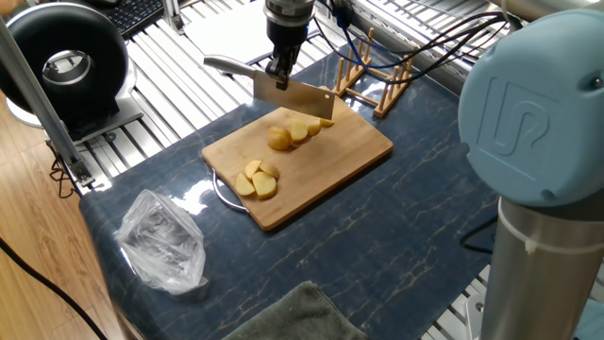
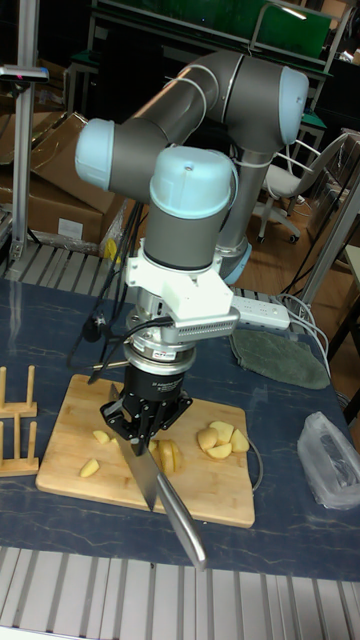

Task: Chop the potatoes

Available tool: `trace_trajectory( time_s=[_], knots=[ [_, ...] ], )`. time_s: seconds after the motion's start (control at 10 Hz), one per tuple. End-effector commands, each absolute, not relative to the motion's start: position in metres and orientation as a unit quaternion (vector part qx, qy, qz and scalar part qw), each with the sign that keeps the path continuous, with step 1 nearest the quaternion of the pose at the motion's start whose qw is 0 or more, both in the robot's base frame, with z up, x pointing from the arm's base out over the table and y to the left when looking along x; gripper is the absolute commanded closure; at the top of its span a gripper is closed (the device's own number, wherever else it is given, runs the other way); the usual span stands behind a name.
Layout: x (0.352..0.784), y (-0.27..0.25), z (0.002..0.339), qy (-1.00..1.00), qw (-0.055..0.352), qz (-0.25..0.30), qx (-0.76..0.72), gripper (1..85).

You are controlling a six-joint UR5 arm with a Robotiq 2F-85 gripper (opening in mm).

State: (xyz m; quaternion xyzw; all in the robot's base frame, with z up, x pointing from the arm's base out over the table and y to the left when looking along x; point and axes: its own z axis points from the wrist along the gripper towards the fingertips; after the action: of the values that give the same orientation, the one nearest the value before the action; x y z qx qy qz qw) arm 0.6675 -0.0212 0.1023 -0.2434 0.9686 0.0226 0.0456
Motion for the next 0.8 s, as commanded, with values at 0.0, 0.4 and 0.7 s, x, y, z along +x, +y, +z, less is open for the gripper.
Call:
trace_trajectory(
  time_s=[0.0,0.4,0.7],
  knots=[
    [0.671,-0.032,0.103,0.965,0.051,0.029,-0.256,84.7],
    [0.654,-0.037,0.101,0.964,0.053,0.040,-0.257,84.7],
    [0.647,-0.039,0.099,0.963,0.056,0.044,-0.261,84.7]
  ],
)
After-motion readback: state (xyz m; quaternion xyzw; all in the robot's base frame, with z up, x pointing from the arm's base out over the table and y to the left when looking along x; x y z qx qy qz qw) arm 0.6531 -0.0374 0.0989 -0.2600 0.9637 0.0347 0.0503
